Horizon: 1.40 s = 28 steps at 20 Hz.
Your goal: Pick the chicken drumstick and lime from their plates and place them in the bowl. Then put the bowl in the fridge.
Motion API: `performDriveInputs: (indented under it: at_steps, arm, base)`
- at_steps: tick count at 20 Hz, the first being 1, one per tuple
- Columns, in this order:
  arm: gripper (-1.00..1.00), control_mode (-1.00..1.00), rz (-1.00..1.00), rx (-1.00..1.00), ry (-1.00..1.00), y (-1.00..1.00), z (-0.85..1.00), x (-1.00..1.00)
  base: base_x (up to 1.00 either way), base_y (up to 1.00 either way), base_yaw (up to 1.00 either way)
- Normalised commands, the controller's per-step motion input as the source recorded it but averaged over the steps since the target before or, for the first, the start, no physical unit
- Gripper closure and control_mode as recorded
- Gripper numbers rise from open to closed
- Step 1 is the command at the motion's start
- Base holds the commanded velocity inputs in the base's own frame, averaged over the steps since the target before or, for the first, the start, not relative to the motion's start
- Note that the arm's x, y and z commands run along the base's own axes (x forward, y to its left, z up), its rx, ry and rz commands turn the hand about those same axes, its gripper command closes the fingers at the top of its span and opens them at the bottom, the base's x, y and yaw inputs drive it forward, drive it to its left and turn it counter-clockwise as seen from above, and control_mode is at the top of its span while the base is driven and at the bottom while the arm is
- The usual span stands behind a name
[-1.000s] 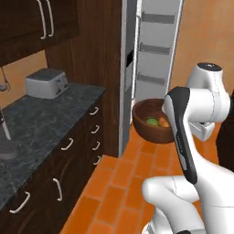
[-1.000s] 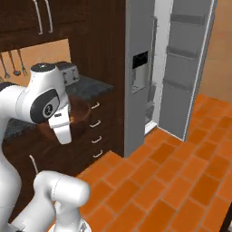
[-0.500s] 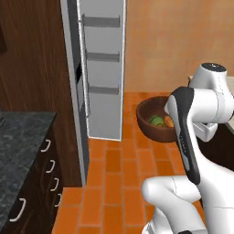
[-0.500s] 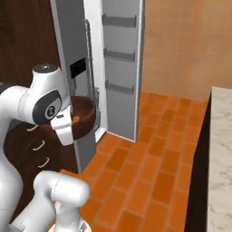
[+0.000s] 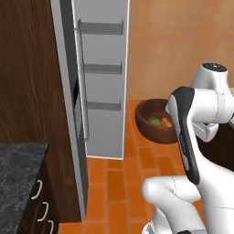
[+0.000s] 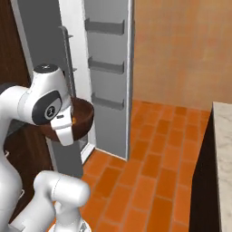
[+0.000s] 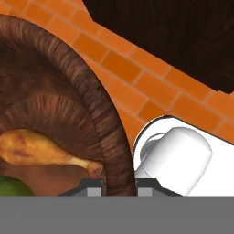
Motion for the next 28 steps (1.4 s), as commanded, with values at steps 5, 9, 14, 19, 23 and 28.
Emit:
performDriveInputs:
  at_steps: [5,9,14,19,23,28]
  arm:
    - [1.00,1.00,0.00,0.00,0.00,0.00,0.00,0.00]
    - [1.00,1.00,0.00,0.00,0.00,0.00,0.00,0.00]
    - [1.00,1.00,0.00,0.00,0.00,0.00,0.00,0.00]
    - [1.00,1.00,0.00,0.00,0.00,0.00,0.00,0.00]
    - [1.00,1.00,0.00,0.00,0.00,0.00,0.00,0.00]
    - [1.00,1.00,0.00,0.00,0.00,0.00,0.00,0.00]
  base:
    - [1.00,-0.16,0.13]
    - [1.00,-0.24,0.38]
    - [0.83,-0.43,0.49]
    - [0.41,-0.53,0.59]
    - [0.11,-0.68,0.45]
    - [0.13,-0.59,0.37]
